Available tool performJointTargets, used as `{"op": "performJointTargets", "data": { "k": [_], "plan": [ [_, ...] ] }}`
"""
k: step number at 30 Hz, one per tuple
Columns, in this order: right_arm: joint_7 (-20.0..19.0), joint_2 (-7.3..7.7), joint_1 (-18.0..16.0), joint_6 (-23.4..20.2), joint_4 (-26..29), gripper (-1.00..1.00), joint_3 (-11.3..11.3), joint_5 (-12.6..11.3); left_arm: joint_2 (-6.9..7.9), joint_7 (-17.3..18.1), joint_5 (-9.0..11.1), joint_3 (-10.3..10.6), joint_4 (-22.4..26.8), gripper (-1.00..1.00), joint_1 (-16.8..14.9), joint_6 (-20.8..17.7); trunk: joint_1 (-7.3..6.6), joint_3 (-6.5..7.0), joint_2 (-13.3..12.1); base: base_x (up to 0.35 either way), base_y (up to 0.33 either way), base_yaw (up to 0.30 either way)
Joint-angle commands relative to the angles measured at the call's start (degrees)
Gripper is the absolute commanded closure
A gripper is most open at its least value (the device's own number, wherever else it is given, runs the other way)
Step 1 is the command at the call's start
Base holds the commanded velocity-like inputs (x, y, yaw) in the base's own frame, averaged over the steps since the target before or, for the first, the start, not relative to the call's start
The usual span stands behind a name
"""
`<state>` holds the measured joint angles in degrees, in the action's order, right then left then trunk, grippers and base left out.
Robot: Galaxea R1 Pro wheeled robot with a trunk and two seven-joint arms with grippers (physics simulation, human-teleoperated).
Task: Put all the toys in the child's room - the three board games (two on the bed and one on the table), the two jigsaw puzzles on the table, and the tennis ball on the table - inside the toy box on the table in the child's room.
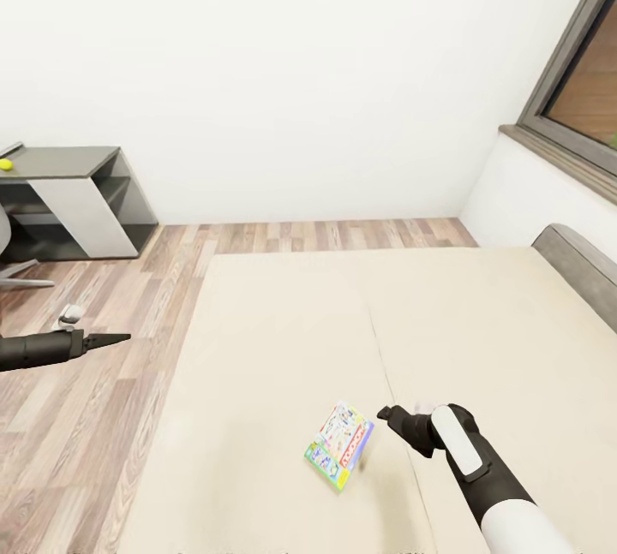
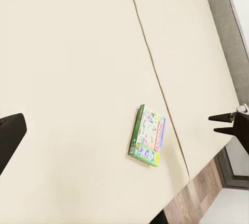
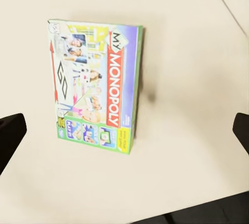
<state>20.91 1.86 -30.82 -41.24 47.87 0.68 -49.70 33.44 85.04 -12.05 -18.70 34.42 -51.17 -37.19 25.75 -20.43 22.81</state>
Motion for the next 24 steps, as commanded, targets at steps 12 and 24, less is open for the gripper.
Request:
{"op": "performJointTargets", "data": {
  "k": [12,24],
  "plan": [
    [0.5,-0.01,0.0,0.0,-0.1,-1.00,0.0,-0.6,-0.04,0.5,-0.6,-0.2,0.0,-1.00,-0.1,-0.6,0.03,-1.24,0.1,0.000,0.000,0.000],
    [0.5,-0.01,0.0,0.0,-0.2,-1.00,0.0,-0.6,-0.04,0.5,-0.6,-0.2,0.0,-1.00,-0.1,-0.6,0.03,-2.38,0.1,0.000,0.000,0.000]
  ]
}}
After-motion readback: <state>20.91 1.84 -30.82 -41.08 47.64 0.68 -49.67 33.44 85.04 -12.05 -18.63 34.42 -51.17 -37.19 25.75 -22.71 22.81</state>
